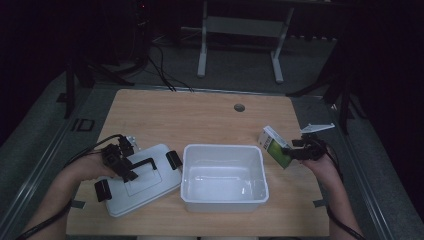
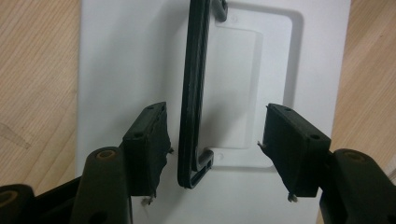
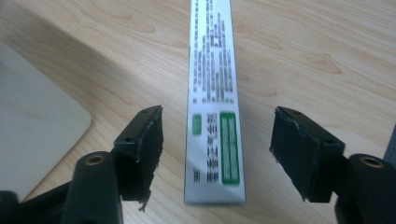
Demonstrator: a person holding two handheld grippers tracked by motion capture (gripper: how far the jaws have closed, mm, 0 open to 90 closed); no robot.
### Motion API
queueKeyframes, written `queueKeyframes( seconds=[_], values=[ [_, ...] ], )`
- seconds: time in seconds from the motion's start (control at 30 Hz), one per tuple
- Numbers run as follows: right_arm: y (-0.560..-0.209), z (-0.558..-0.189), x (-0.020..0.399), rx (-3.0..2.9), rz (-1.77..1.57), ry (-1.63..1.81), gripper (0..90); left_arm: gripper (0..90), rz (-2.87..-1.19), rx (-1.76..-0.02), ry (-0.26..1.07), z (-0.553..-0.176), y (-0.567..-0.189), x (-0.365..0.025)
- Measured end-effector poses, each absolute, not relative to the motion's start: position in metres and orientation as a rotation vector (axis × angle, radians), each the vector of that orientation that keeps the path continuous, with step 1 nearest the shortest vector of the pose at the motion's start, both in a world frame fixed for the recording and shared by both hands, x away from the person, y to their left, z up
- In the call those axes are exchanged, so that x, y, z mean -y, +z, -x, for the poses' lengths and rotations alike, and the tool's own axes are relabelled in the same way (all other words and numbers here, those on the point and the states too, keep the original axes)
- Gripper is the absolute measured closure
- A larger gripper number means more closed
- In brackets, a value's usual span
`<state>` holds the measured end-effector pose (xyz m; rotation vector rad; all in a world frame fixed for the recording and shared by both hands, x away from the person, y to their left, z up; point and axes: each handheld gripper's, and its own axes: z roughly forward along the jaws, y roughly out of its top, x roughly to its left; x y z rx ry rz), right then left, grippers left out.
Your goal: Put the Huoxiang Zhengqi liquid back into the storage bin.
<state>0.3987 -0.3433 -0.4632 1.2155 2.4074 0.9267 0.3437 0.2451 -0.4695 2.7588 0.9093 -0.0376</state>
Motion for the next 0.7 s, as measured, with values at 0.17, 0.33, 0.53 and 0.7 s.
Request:
queueKeyframes(
  seconds=[0.17,0.33,0.53,0.7],
  values=[
    [-0.459,-0.41,0.334,-2.454,-1.226,0.867,40.6,40.9,-2.761,-0.904,-0.035,-0.344,-0.469,-0.245],
    [-0.461,-0.421,0.326,-2.518,-1.232,0.782,46.4,40.9,-2.763,-0.91,-0.034,-0.344,-0.469,-0.246],
    [-0.463,-0.429,0.317,-2.591,-1.222,0.702,48.8,40.9,-2.769,-0.911,-0.036,-0.344,-0.47,-0.245],
    [-0.464,-0.436,0.309,-2.636,-1.224,0.622,51.5,40.9,-2.772,-0.903,-0.033,-0.344,-0.47,-0.244]
  ],
)
